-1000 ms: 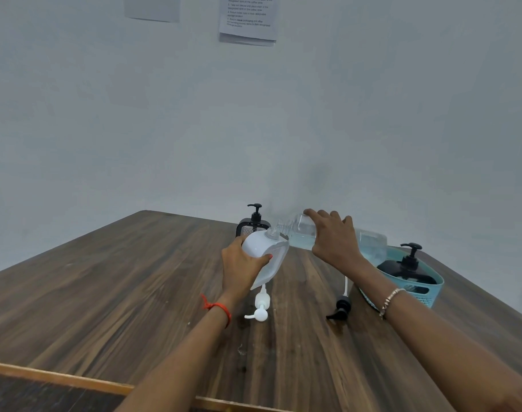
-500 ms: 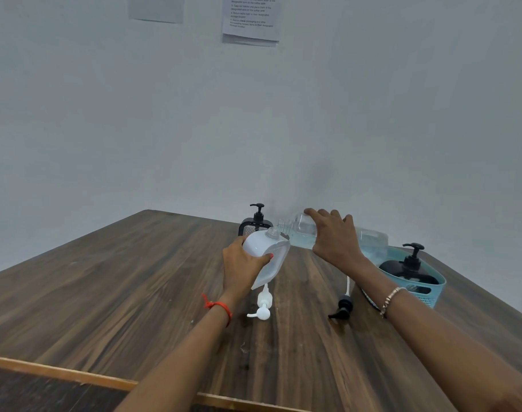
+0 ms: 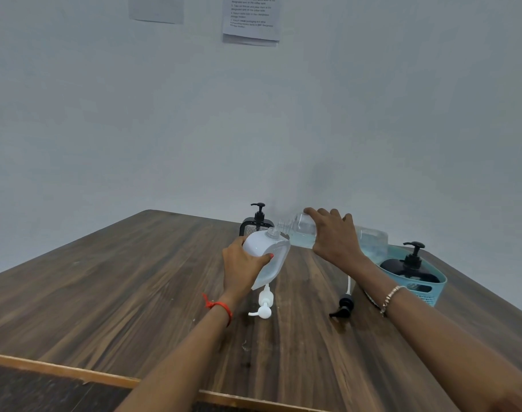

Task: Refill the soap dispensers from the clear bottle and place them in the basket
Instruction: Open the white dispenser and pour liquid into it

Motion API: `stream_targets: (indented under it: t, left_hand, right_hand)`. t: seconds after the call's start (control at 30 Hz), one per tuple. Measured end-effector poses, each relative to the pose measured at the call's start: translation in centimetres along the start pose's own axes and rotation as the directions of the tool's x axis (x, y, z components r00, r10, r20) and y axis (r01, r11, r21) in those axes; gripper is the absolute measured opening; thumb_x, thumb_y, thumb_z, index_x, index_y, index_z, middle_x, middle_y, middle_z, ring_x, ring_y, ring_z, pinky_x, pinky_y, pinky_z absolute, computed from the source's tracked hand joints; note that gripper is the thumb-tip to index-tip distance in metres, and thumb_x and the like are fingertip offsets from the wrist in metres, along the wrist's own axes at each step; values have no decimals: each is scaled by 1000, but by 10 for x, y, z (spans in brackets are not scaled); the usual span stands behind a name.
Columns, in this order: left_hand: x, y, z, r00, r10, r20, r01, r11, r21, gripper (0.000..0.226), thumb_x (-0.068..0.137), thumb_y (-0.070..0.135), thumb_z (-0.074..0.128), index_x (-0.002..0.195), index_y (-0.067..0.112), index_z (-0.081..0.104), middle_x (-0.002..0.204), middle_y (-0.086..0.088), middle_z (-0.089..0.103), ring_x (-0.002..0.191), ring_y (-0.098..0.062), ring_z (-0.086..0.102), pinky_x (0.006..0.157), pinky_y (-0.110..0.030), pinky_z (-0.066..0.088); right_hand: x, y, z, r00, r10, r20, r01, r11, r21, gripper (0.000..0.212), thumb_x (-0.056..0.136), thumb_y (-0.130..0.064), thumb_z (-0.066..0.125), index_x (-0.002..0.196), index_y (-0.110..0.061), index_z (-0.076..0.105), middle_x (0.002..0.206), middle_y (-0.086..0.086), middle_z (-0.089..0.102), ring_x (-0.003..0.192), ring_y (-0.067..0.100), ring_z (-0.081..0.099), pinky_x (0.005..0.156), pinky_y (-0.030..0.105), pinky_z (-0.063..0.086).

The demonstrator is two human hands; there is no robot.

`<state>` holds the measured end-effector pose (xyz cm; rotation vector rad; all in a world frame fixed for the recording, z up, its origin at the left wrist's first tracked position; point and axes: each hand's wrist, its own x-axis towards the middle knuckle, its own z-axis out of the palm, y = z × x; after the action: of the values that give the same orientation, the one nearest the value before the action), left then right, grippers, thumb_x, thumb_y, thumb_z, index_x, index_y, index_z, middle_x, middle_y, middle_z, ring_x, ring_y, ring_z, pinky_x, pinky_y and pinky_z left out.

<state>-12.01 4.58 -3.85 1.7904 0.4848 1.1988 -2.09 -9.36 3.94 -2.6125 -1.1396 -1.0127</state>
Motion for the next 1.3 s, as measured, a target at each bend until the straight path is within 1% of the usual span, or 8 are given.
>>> stream_targets:
  t: [0.3, 0.47, 0.6, 0.77, 0.97, 1.1, 1.23, 1.3]
  left_hand:
    - [1, -1, -2, 1000, -24, 0, 24, 999, -26, 50, 63, 22, 84, 104, 3, 63, 96, -6, 66, 86, -16, 58, 56, -9, 37]
    - [1, -1, -6, 999, -39, -6, 39, 998, -39, 46, 62, 21, 84, 100, 3, 64, 86, 1, 61, 80, -16, 58, 55, -9, 37]
    - [4, -5, -8, 998, -62, 11, 63, 995, -79, 46, 61, 23, 85, 99, 6, 66, 87, -1, 65, 81, -19, 61, 62, -20, 44]
    - [11, -8, -14, 993, -93, 75, 104, 983, -149, 43, 59, 26, 86, 92, 8, 66, 87, -4, 69, 82, -22, 66, 70, -37, 56]
    - [27, -14, -21, 970, -137, 203, 196, 930, -309, 47, 55, 29, 87, 92, 8, 68, 91, -11, 72, 86, -28, 70, 77, -46, 58]
    - [35, -18, -23, 960, -124, 250, 210, 912, -354, 38, 63, 15, 84, 96, 6, 68, 94, -13, 72, 88, -29, 70, 77, -43, 59]
    - [42, -25, -23, 948, -118, 296, 232, 892, -387, 38, 66, 12, 82, 100, 6, 66, 97, -12, 72, 88, -28, 70, 73, -35, 59]
    - [45, -27, -23, 944, -110, 312, 234, 889, -394, 37, 67, 12, 81, 101, 7, 66, 98, -11, 72, 87, -26, 70, 70, -32, 59]
  right_hand:
    - [-1, 0, 0, 1000, 4, 3, -4, 1000, 23, 66, 73, -4, 52, 135, -22, 38, 119, 3, 58, 106, 28, 51, 89, 39, 34]
    - [-2, 0, 3, 1000, 25, 13, -26, 997, 67, 64, 74, -6, 54, 134, -21, 38, 117, 3, 59, 103, 28, 52, 89, 39, 36]
    - [0, 0, 3, 995, 94, 39, -100, 969, 227, 68, 67, -4, 62, 130, -20, 41, 110, 4, 60, 98, 28, 55, 85, 36, 38]
    - [1, 7, 5, 954, 265, 137, -290, 709, 643, 72, 50, -5, 84, 114, -14, 52, 96, 3, 58, 83, 20, 55, 61, 22, 41]
    - [-7, 25, 28, 875, 377, 303, -403, 222, 888, 59, 54, -2, 84, 101, -24, 56, 92, 1, 60, 78, 13, 58, 60, 24, 46]
    - [-5, 31, 52, 876, 349, 333, -397, 128, 909, 71, 45, -13, 90, 108, -23, 60, 102, 5, 68, 89, 21, 67, 74, 37, 57]
    - [-1, 38, 70, 868, 358, 344, -372, 12, 928, 64, 54, 8, 82, 111, -9, 58, 105, 11, 67, 87, 21, 66, 63, 23, 57]
    - [0, 41, 79, 875, 338, 346, -362, -17, 932, 71, 51, 9, 84, 115, -6, 57, 111, 16, 66, 93, 27, 65, 63, 24, 58]
